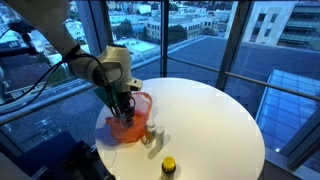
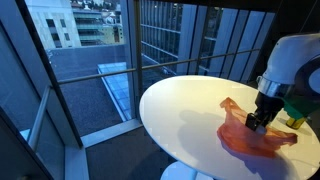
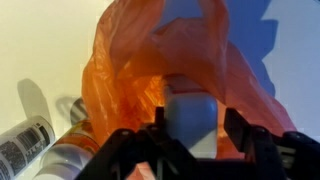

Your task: Remove the blue bottle from the plastic bag and place it on the table

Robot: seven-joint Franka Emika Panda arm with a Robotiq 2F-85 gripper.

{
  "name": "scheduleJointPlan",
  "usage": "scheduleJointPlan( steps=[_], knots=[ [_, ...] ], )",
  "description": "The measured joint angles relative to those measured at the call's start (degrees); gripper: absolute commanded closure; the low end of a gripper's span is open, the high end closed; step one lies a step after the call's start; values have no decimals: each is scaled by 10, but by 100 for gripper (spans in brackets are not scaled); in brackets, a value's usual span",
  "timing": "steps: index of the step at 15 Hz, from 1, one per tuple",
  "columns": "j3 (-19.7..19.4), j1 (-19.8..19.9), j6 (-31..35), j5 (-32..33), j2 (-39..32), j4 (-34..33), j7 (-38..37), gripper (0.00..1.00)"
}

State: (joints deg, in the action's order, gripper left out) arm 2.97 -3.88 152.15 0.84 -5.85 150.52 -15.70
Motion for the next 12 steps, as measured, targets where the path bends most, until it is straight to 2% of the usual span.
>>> scheduleJointPlan(
  steps=[1,2,6,12],
  knots=[
    [-1,0,5,2,-3,0,-1,75],
    [-3,0,9,6,-4,0,-2,78],
    [-7,0,11,10,16,-2,-2,78],
    [-9,9,-18,-1,93,-4,0,78]
  ],
)
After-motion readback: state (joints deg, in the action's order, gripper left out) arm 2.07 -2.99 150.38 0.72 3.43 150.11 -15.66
